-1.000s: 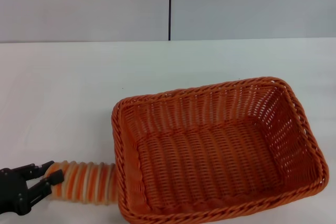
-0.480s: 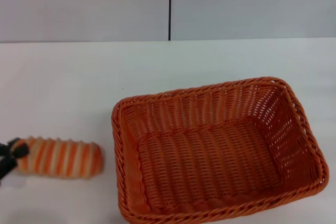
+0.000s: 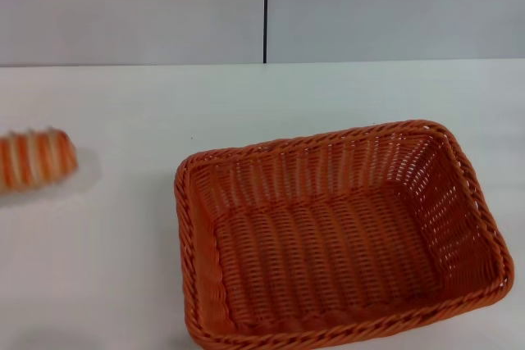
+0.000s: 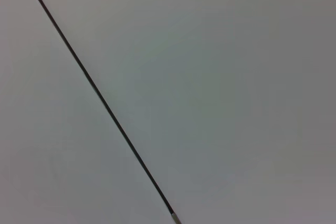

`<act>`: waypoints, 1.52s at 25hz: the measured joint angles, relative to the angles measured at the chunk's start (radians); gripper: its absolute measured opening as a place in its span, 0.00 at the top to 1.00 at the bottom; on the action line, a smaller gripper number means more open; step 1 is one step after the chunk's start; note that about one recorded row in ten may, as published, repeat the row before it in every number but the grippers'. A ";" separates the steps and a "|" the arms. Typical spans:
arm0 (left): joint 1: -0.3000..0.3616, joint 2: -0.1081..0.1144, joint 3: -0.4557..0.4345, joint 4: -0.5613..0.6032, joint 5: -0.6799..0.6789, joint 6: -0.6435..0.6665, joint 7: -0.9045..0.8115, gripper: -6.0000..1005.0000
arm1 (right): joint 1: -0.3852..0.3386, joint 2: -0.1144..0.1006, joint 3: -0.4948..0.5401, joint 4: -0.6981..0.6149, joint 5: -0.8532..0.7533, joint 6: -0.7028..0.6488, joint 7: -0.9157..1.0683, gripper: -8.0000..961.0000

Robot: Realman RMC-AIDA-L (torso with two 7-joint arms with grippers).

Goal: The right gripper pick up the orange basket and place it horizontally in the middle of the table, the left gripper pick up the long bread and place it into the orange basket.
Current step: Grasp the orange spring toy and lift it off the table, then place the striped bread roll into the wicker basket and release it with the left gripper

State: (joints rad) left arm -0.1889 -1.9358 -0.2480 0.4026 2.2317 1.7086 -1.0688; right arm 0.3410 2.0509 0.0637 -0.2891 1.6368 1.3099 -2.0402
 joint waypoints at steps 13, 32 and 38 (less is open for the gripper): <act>-0.144 -0.093 0.057 -0.082 -0.088 0.224 -0.060 0.84 | 0.015 0.000 -0.006 0.020 0.001 -0.012 -0.001 0.46; -0.282 -0.126 0.382 -0.256 -0.123 0.158 0.033 0.80 | 0.023 0.007 -0.008 0.022 -0.003 -0.037 -0.012 0.46; -0.277 -0.126 0.382 -0.257 -0.137 0.161 0.033 0.56 | 0.033 0.006 -0.008 0.022 -0.003 -0.047 -0.012 0.46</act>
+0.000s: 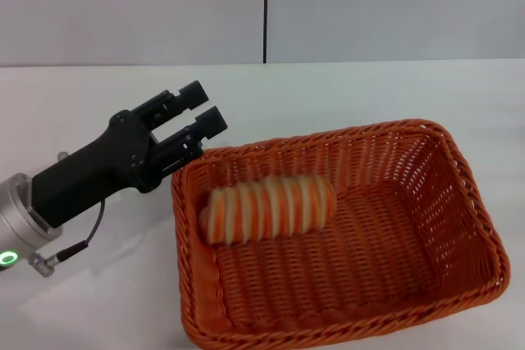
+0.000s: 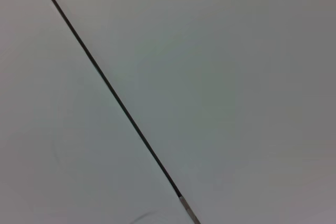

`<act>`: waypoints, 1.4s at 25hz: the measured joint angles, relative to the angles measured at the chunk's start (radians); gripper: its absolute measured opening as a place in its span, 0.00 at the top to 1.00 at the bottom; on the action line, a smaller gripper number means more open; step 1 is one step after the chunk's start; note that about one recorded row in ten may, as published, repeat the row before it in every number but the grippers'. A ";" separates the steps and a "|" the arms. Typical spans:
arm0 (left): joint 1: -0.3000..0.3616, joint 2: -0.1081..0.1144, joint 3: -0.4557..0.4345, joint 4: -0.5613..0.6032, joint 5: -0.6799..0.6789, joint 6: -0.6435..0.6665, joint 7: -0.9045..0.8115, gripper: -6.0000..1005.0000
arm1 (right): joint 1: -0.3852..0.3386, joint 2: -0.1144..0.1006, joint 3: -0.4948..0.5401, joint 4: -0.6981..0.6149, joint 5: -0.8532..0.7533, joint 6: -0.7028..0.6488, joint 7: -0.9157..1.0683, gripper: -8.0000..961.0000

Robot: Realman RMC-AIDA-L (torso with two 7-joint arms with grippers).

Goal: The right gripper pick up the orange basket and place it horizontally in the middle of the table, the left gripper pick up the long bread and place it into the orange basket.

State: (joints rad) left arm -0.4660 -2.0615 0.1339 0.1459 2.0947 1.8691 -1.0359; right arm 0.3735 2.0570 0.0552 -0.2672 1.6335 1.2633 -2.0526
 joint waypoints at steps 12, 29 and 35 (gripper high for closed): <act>0.156 0.004 -0.033 0.066 -0.318 0.000 0.057 0.17 | -0.011 0.000 0.036 -0.010 0.009 0.001 -0.002 0.46; 0.326 -0.004 -0.437 -0.197 -0.469 -0.029 0.457 0.56 | -0.006 -0.005 0.102 -0.010 0.020 0.004 -0.001 0.46; 0.324 -0.003 -0.440 -0.197 -0.470 -0.029 0.447 0.95 | -0.011 -0.006 0.102 -0.010 0.021 0.005 -0.001 0.46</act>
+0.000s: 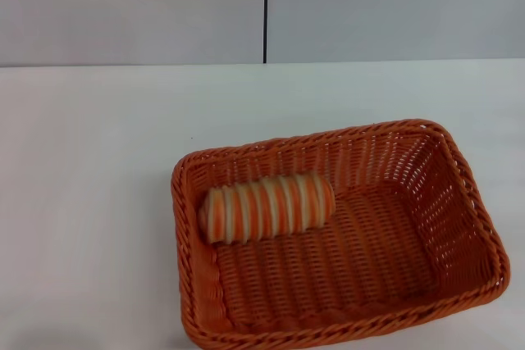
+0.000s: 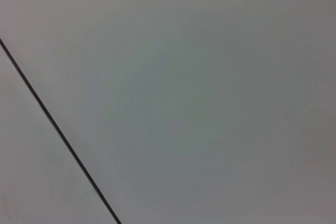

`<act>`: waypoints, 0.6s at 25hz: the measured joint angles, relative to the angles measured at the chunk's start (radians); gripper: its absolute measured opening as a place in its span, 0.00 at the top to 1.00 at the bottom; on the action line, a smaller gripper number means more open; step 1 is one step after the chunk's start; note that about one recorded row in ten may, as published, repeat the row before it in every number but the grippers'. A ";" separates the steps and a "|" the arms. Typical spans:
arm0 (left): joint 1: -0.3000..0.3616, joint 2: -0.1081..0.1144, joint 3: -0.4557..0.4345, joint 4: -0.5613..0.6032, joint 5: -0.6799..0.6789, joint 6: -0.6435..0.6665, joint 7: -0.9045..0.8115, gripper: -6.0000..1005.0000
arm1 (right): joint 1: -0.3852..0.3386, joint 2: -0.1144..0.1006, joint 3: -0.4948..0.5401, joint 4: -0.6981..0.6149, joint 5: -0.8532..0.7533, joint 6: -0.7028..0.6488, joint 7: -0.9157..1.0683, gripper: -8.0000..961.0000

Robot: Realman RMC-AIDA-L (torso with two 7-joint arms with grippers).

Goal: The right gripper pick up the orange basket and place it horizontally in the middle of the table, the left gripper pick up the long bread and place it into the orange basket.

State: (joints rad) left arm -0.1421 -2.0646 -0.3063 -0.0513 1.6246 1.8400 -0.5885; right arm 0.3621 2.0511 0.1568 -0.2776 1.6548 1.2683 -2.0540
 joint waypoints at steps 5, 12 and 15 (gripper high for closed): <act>-0.001 0.000 -0.001 -0.001 -0.001 0.000 0.000 0.96 | -0.002 0.000 0.000 0.000 0.000 0.002 0.000 0.46; 0.003 0.000 0.002 0.000 0.004 0.008 -0.001 0.97 | -0.002 0.000 0.000 0.000 0.000 0.003 0.006 0.46; 0.007 0.000 0.004 -0.001 0.006 0.009 -0.001 0.97 | -0.003 0.000 0.000 0.000 0.000 0.003 0.006 0.46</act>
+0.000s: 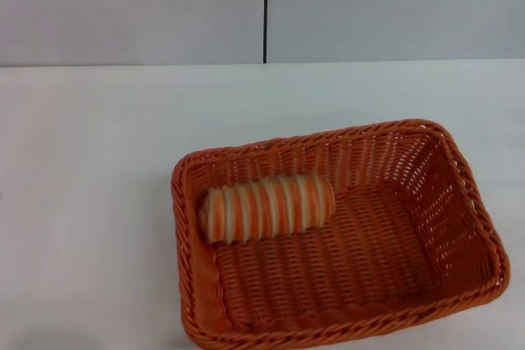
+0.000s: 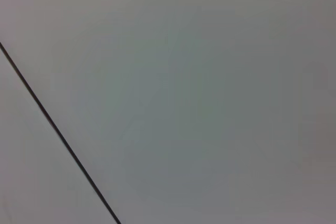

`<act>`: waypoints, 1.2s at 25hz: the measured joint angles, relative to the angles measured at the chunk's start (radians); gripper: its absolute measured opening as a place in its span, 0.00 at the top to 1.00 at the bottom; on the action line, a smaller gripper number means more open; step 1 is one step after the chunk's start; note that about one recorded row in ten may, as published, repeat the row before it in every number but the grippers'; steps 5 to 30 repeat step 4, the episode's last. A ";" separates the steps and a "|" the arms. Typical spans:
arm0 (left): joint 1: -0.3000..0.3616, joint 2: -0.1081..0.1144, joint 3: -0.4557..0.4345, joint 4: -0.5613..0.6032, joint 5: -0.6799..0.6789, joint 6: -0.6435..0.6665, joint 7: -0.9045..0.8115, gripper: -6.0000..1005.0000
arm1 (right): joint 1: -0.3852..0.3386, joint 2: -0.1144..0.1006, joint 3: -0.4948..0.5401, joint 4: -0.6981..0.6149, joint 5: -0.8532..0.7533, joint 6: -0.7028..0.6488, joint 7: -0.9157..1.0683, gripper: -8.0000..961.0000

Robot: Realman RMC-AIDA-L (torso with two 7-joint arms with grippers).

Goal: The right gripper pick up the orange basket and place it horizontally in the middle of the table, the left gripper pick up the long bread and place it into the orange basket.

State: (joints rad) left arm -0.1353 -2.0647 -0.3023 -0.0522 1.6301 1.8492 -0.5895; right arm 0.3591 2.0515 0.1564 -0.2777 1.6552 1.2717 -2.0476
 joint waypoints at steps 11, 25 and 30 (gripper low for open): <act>0.002 0.000 0.005 0.000 0.002 0.001 0.000 0.97 | -0.002 0.004 0.000 0.001 0.000 0.000 0.000 0.46; 0.002 0.000 0.005 0.000 0.002 0.001 0.000 0.97 | -0.002 0.004 0.000 0.001 0.000 0.000 0.000 0.46; 0.002 0.000 0.005 0.000 0.002 0.001 0.000 0.97 | -0.002 0.004 0.000 0.001 0.000 0.000 0.000 0.46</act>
